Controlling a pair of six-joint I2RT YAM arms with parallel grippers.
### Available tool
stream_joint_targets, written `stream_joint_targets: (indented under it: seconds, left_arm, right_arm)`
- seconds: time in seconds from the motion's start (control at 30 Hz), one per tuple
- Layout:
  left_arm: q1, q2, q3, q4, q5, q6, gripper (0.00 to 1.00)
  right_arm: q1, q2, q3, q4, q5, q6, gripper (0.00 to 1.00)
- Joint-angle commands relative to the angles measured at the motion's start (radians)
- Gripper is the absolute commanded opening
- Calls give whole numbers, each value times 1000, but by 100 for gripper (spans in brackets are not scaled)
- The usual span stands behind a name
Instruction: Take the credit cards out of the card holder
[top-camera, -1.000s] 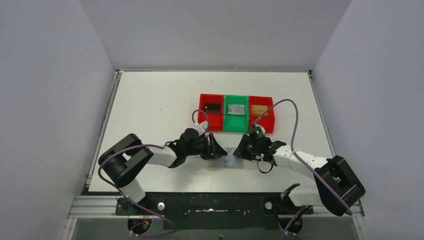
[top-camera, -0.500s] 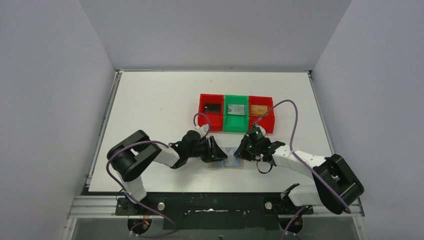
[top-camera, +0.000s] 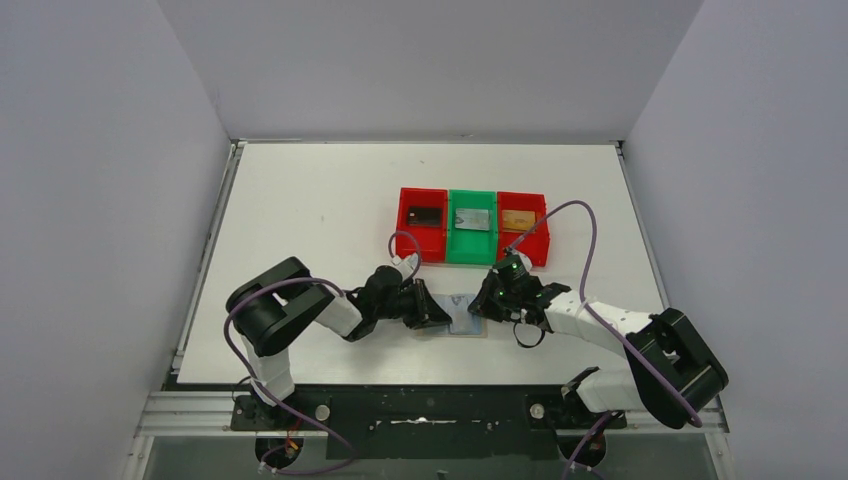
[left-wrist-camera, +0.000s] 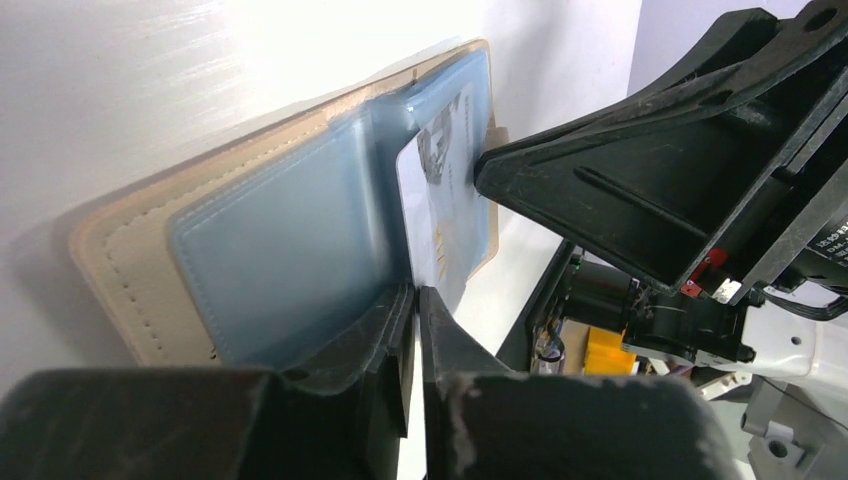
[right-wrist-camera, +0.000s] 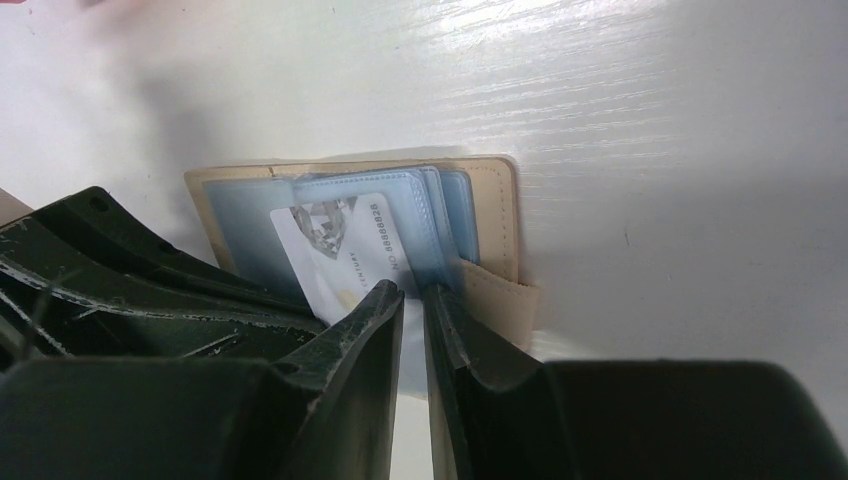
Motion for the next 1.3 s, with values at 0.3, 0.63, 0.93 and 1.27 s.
stream_joint_targets:
  seconds: [0.3, 0.63, 0.93, 1.27]
  left_arm:
    - [-9, -12, 13, 51, 7, 21, 0]
    - [-6, -84, -38, -9, -23, 47, 0]
    - [-7, -42, 22, 30, -11, 24, 28]
    - [-9, -6, 26, 66, -12, 2, 20]
  right_arm:
    - [-2, 10, -40, -33, 62, 1, 18]
    - [-1, -8, -41, -17, 57, 0, 19]
    - [-1, -6, -51, 2, 41, -3, 19]
    - [-2, -9, -69, 23, 23, 4, 19]
